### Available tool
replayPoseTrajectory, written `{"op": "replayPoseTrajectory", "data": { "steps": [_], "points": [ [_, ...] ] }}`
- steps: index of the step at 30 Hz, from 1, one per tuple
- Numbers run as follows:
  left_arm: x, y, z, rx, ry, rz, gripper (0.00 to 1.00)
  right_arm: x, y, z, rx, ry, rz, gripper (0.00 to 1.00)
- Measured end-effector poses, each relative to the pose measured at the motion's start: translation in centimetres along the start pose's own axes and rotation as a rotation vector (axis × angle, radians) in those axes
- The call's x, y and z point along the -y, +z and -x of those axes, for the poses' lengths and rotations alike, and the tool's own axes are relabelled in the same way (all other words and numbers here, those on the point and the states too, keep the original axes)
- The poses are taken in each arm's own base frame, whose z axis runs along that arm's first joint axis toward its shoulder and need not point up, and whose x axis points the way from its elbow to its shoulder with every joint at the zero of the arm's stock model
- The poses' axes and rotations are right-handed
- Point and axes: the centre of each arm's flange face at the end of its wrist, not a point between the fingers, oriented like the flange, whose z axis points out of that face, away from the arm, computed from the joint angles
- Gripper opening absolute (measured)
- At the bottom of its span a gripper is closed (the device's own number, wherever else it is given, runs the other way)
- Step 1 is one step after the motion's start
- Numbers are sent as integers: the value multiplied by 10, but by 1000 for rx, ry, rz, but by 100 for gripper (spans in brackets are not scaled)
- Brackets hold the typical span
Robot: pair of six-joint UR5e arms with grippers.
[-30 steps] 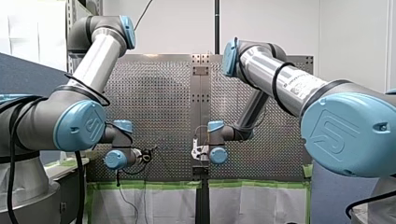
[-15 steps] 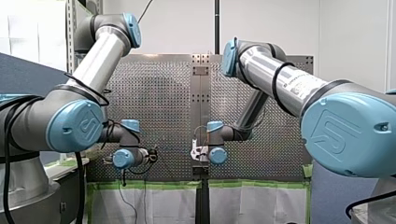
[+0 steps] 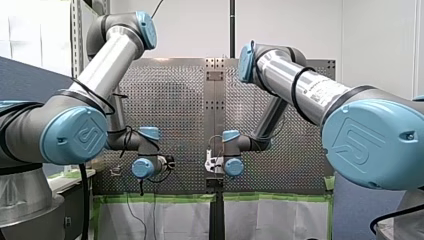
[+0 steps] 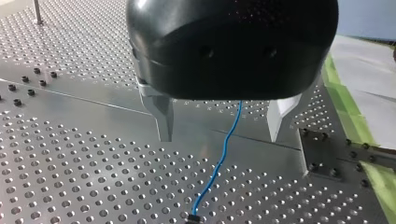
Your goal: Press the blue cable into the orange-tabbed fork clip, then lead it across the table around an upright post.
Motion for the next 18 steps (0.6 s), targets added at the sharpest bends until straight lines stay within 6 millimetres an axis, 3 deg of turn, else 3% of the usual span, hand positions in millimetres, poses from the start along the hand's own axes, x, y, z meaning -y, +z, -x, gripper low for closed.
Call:
{"op": "replayPoseTrajectory", "data": {
  "steps": [9,18],
  "points": [
    [16,12,5,11,4,22,100,0,0,1,1,0,0,0],
    [20,29,14,38,4,78,100,0,0,1,1,0,-1,0]
  ]
}}
